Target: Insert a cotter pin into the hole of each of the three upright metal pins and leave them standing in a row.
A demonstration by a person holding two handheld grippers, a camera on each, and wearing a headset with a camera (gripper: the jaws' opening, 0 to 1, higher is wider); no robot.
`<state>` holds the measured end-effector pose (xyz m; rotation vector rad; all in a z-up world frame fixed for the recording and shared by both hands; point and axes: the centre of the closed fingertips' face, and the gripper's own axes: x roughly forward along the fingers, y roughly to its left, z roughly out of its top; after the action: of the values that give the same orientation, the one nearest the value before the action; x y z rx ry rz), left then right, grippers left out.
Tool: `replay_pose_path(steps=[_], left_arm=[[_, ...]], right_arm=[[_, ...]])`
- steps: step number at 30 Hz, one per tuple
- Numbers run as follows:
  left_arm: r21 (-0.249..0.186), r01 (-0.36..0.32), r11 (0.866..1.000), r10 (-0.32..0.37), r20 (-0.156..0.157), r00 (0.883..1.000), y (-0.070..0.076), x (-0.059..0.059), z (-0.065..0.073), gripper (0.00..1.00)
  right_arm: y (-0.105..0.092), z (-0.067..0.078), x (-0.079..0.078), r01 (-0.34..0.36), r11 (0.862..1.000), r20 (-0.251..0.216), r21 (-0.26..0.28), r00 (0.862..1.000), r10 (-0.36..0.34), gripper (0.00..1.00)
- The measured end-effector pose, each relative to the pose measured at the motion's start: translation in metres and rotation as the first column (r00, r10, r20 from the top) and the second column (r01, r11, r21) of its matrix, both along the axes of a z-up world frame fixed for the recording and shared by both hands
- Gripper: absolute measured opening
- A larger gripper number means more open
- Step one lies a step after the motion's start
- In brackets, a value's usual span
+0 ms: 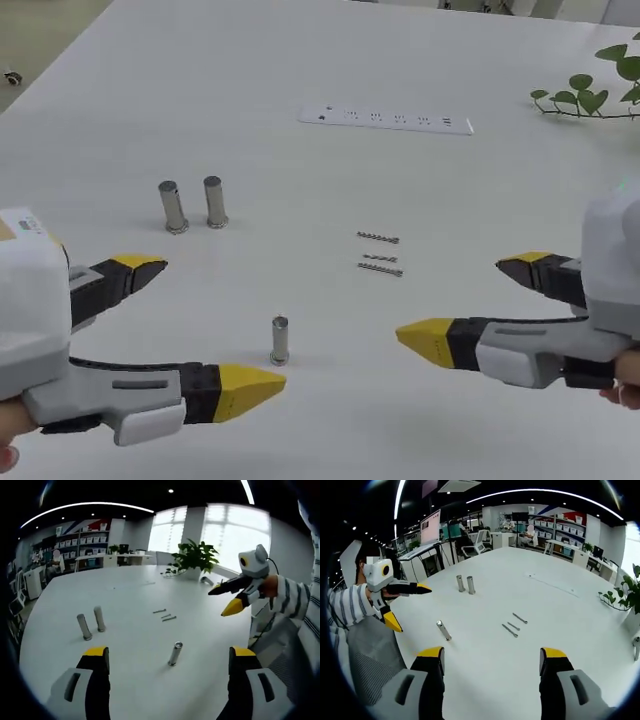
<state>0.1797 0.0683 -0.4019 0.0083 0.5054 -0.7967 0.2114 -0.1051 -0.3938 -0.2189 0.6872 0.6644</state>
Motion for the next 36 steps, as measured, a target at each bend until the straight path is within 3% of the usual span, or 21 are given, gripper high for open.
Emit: replay_pose_path(steps=[9, 18, 28, 36], left_arm=[[0.011, 0.003, 1.000, -0.003, -0.038, 0.999, 0.001, -0.014, -0.007, 0.99], [0.008, -0.016, 1.000, 0.017, -0.043, 0.999, 0.004, -0.019, -0.006, 0.99], [0.018, -0.042, 0.999, 0.043, -0.049, 0.998, 0.010, -0.022, -0.007, 0.99], [0.025, -0.062, 0.998, 0.063, -0.048, 0.997, 0.015, -0.024, -0.004, 0.99]], right_arm=[[0.005, 0.002, 0.022, -0.088, 0.994, -0.009, -0.068, 0.996, 0.087, 0.66], [0.006, 0.002, 0.052, -0.172, 0.977, -0.014, -0.130, 0.985, 0.172, 0.55], [0.000, -0.005, 0.079, -0.238, 0.948, -0.031, -0.211, 0.971, 0.237, 0.51], [-0.002, -0.019, 0.091, -0.311, 0.914, -0.072, -0.259, 0.950, 0.303, 0.46]])
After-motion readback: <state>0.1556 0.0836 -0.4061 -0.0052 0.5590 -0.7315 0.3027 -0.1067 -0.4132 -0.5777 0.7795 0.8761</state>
